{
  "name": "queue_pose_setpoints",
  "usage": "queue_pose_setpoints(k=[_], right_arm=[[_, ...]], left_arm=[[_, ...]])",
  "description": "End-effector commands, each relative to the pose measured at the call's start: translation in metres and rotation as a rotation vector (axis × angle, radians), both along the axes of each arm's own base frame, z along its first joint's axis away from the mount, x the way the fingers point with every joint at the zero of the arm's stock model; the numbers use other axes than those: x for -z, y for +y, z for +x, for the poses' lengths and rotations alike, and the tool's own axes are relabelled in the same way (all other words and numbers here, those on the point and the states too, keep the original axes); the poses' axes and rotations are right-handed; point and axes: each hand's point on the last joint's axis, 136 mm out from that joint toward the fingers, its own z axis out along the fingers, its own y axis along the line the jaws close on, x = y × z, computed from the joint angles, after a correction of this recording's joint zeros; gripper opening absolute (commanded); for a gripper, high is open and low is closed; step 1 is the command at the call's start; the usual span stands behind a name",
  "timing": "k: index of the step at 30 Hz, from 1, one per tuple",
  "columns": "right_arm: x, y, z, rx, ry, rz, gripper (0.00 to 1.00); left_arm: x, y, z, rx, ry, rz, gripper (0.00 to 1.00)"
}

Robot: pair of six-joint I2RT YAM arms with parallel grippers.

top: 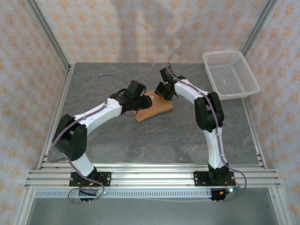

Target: Fold the inside-out t-shirt

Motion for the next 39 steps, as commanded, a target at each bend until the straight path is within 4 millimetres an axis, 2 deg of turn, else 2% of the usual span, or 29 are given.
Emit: queue_pose_setpoints(k=[1,3,5,7,9,12,16,18,21,25,28,33,36,39], right_arm=[[-0.047,-0.033,-0.017,0.013,-0.020,-0.113,0.46],[-0.058,-0.055,-0.024,0.053,-0.031,-0.143,0.48],[-0.063,-0.080,-0.033,0.109,-0.032,-0.147,0.48],[-0.064,-0.096,-0.041,0.150,-0.036,-0.132,0.48],[-0.062,-0.106,-0.049,0.170,-0.036,-0.115,0.48],[-0.058,-0.115,-0.061,0.170,-0.022,-0.123,0.48],[-0.049,-0.120,-0.069,0.168,-0.007,-0.131,0.48],[-0.047,-0.119,-0.068,0.166,-0.007,-0.126,0.48],[-0.042,-0.116,-0.064,0.158,0.001,-0.122,0.48],[-0.042,-0.112,-0.056,0.154,0.002,-0.111,0.48],[-0.042,-0.109,-0.051,0.152,-0.004,-0.105,0.48],[-0.042,-0.108,-0.048,0.132,0.009,-0.118,0.48],[-0.049,-0.110,-0.047,0.109,0.006,-0.144,0.48],[-0.057,-0.110,-0.049,0.091,-0.009,-0.150,0.48]], left_arm=[[0.005,-0.019,0.017,-0.051,-0.026,-0.071,0.41],[0.014,-0.030,0.025,-0.048,-0.006,-0.081,0.41],[0.021,-0.037,0.036,-0.055,0.003,-0.078,0.41],[0.030,-0.040,0.048,-0.059,0.008,-0.053,0.41],[0.052,-0.040,0.056,-0.053,0.050,-0.005,0.42],[0.084,-0.031,0.055,-0.018,0.140,0.062,0.42],[0.120,0.005,0.055,-0.019,0.237,0.100,0.43],[0.130,0.030,0.058,-0.021,0.268,0.138,0.43],[0.135,0.081,0.062,-0.008,0.310,0.258,0.46],[0.129,0.141,0.074,0.064,0.358,0.363,0.47],[0.119,0.185,0.087,0.114,0.379,0.523,0.49],[0.090,0.234,0.124,0.118,0.226,0.798,0.52],[0.064,0.245,0.136,0.060,0.180,0.830,0.51],[0.037,0.227,0.134,0.028,0.111,0.701,0.52]])
